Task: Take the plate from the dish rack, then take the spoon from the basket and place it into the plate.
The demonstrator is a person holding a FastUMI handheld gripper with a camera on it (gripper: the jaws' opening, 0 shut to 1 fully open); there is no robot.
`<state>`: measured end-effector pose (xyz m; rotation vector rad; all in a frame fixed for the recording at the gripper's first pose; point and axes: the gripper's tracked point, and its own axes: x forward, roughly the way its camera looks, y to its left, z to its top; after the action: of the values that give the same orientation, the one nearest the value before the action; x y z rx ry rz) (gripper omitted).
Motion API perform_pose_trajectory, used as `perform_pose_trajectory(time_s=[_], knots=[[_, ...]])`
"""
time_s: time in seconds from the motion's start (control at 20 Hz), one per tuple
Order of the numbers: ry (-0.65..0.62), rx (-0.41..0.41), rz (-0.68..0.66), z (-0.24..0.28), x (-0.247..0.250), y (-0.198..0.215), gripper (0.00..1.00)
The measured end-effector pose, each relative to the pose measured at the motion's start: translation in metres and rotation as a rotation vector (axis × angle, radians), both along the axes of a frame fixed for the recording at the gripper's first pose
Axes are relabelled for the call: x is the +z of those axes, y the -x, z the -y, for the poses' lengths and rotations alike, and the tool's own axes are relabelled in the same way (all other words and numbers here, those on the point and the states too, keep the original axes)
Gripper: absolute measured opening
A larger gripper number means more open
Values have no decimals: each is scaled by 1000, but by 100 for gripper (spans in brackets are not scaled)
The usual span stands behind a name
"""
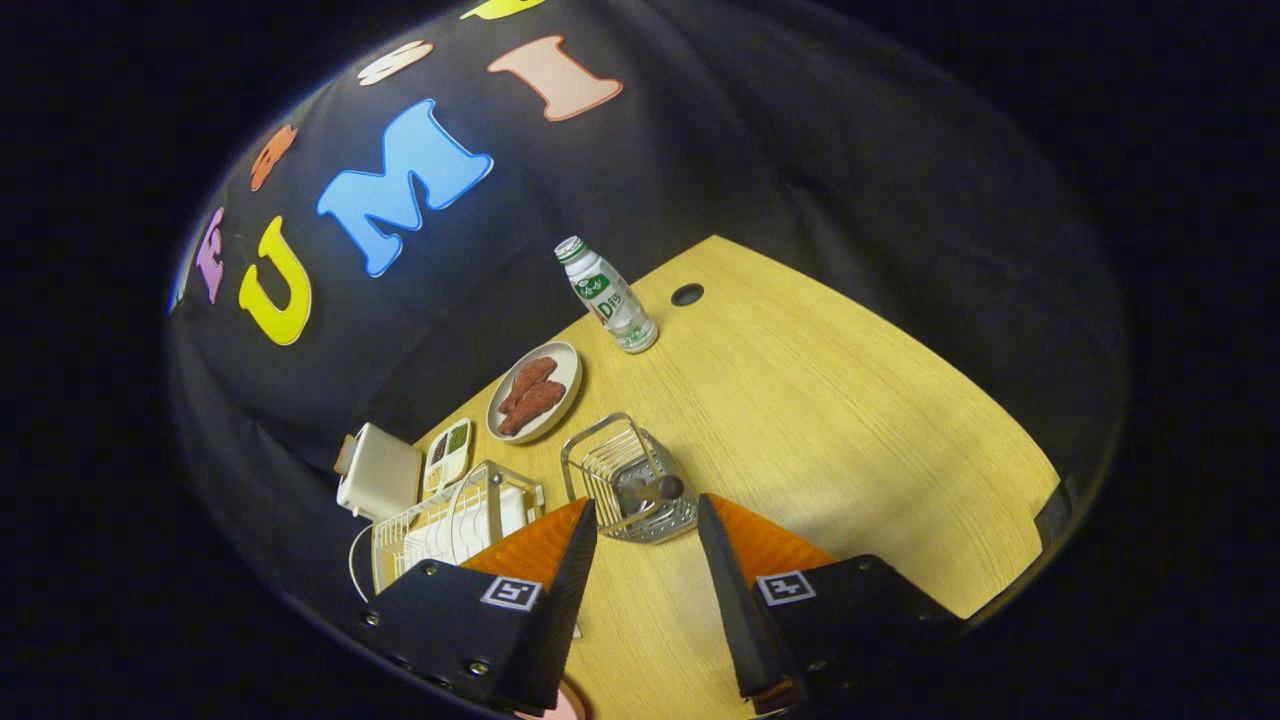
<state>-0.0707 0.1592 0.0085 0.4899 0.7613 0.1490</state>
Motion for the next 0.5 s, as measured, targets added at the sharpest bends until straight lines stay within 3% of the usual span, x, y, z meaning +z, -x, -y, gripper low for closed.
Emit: perform_pose_trajectory(time_s=[0.3,0.4,0.5], knots=[[35,-56,98,-10,-16,-23,59],[57,-107,113,-3,-24,-29,50],[56,-128,122,-1,-28,-35,25]])
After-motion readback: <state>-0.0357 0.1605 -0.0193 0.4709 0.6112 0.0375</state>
